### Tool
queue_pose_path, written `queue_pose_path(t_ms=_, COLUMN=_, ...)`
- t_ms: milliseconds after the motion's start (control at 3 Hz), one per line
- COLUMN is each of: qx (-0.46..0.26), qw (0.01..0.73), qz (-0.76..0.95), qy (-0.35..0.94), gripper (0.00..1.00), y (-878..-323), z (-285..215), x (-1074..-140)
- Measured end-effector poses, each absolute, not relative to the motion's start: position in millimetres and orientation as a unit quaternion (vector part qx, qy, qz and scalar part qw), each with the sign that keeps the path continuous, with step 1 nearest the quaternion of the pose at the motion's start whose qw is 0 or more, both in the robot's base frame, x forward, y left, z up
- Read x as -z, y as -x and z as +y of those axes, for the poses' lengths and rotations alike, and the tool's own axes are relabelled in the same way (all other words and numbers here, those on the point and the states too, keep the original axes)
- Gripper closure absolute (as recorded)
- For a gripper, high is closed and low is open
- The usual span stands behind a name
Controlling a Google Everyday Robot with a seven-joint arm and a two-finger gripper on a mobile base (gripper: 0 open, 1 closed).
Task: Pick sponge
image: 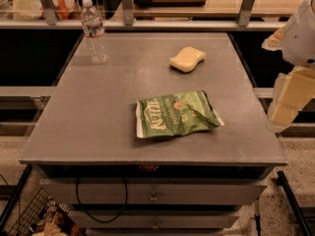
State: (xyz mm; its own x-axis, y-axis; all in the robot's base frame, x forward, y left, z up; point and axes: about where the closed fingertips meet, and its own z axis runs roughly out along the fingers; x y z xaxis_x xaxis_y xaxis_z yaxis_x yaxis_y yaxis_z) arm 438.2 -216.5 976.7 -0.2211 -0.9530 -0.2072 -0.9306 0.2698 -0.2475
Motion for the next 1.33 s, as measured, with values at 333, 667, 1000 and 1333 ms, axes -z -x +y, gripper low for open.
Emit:
queue_pose_path(t_ms=333, qx=0.035, qw=0.160, qz=0.781, qy=0.603, gripper=0.00, y=-438.2, z=-216.5, x=-976.7)
queue_pose_path(t_ms=667, qx=0.059, qw=0.163, qz=0.769, qy=0.615, gripper=0.00, y=-453.6, z=-209.1, x=-982.4)
queue_pose_path(t_ms=1000, qx=0.061, qw=0.164, qz=0.768, qy=0.616, gripper=0.00, y=-455.1, z=-208.5, x=-982.8)
queue_pose_path(t_ms=1333, qx=0.085, qw=0.186, qz=0.753, qy=0.625, gripper=0.00, y=-454.5, z=-204.0, x=-990.2)
